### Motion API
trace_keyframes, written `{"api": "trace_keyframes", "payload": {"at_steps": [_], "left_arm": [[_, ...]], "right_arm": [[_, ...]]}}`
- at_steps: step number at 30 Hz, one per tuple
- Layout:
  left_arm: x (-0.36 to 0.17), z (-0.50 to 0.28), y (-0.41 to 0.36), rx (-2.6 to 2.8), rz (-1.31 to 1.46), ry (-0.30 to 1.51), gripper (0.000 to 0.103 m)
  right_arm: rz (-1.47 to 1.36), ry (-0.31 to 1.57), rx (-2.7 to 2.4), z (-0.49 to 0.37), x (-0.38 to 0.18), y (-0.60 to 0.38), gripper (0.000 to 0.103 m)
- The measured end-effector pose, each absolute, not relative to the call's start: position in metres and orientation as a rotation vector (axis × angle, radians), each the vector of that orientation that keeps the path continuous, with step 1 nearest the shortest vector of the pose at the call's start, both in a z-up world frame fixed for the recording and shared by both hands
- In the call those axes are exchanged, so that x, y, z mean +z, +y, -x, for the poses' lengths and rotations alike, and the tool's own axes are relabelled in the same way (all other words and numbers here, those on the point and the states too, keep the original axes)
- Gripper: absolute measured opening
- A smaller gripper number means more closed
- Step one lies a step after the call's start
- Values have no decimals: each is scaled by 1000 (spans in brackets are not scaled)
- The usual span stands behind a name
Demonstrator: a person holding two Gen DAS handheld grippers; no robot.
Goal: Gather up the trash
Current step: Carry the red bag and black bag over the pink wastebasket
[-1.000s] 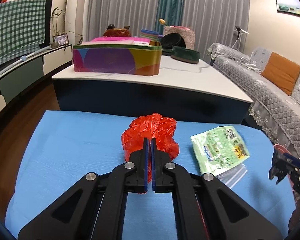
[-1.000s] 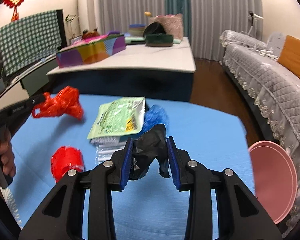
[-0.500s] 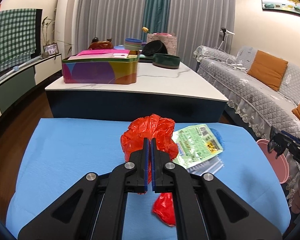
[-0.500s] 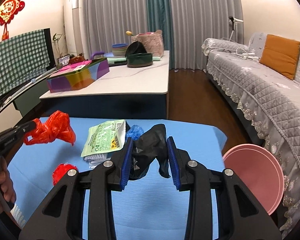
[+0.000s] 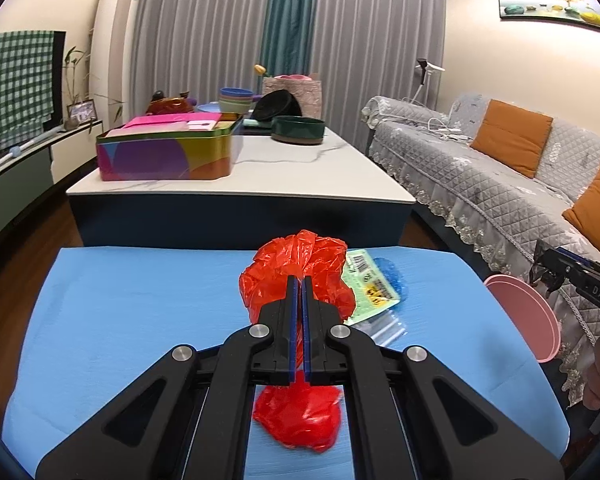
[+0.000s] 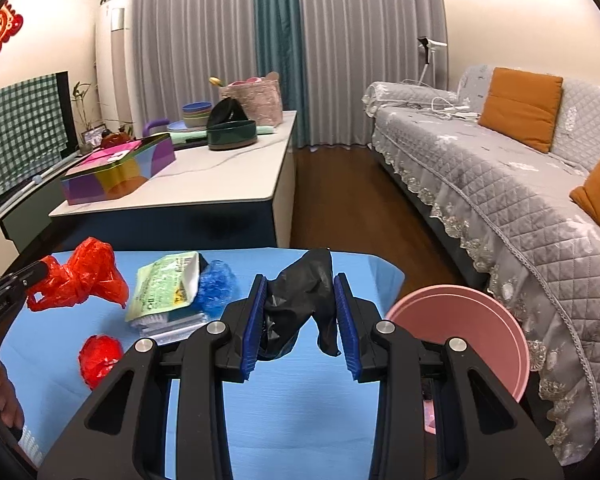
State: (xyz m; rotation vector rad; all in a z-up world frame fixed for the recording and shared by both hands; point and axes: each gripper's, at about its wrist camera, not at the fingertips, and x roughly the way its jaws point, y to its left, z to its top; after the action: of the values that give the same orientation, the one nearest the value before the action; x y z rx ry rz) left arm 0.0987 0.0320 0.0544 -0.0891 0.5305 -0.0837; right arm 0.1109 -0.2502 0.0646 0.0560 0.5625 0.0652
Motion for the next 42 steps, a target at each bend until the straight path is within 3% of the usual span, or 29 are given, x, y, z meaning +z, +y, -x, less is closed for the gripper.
{"api": "trace_keyframes", "payload": {"at_steps": [22, 42], "left_arm": [[62, -101, -39, -235, 67, 508, 2], [75, -115, -166, -438, 13, 507, 2]], "right_arm": [[-84, 521, -53, -100, 82, -317, 35], [-99, 528, -223, -108, 95, -423, 35]]}}
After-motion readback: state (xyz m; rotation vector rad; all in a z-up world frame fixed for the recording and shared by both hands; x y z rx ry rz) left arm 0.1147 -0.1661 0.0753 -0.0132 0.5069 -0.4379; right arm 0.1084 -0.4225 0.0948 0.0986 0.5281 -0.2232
